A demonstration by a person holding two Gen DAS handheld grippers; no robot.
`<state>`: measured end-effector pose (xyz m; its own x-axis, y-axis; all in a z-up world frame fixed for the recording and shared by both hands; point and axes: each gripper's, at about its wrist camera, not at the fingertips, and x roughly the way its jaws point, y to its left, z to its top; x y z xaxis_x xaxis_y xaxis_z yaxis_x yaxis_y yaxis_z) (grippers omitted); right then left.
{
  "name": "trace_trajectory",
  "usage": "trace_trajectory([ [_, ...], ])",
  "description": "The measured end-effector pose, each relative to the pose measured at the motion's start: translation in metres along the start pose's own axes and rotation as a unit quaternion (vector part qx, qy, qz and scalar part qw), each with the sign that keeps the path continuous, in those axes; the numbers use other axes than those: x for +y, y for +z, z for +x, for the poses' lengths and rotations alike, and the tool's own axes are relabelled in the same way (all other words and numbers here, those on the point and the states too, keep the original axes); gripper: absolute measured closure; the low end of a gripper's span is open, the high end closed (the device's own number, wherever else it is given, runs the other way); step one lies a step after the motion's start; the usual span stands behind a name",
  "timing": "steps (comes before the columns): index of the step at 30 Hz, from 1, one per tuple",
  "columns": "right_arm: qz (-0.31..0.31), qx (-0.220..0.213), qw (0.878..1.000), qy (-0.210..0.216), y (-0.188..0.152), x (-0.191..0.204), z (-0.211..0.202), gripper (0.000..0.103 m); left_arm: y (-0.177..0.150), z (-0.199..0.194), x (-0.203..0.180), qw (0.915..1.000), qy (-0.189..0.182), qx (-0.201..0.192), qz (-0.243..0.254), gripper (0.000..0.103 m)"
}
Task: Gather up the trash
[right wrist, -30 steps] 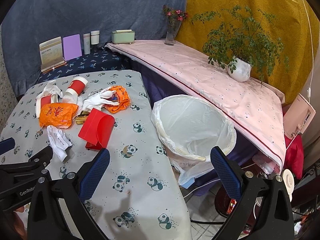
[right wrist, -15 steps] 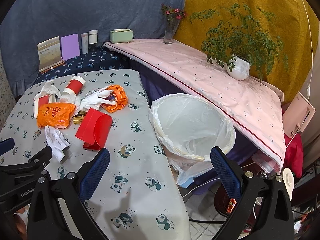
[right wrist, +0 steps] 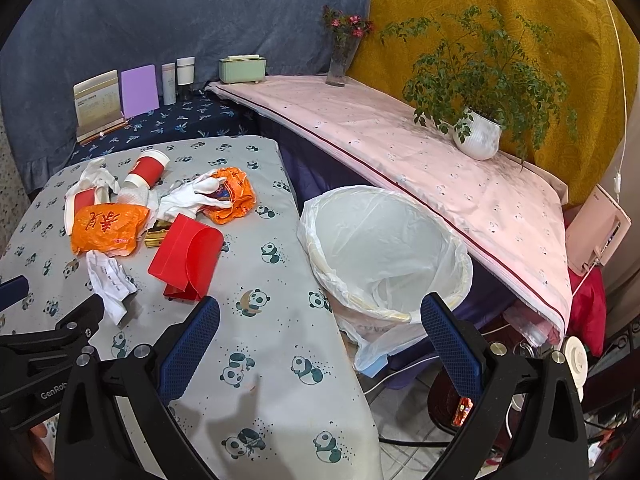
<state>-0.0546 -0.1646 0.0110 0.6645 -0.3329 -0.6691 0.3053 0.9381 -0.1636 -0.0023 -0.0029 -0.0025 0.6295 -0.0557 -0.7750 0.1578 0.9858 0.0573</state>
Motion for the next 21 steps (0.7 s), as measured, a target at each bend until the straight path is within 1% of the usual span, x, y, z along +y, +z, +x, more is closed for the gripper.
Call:
trace_trajectory([
  [4,0.002,0.001,1.000,-0.001,0.000,0.001,0.002,0.007,0.000,0.003,0.002,1.0000,-0.008,0.004,-0.003,0.007],
  [10,0.004,0.005,1.000,-0.001,0.003,0.003,0.012,0.007,0.001,0.011,0.009,0.9999,-0.003,0.000,-0.012,0.007],
  [15,-0.003,0.013,1.000,0.008,0.005,0.018,0.029,0.007,0.004,0.035,0.034,0.9984,0.005,0.026,-0.050,0.007],
  [21,-0.021,0.033,0.998,0.040,0.008,0.047,0.057,0.007,0.007,0.060,0.059,0.9953,0.014,0.052,-0.081,0.007],
])
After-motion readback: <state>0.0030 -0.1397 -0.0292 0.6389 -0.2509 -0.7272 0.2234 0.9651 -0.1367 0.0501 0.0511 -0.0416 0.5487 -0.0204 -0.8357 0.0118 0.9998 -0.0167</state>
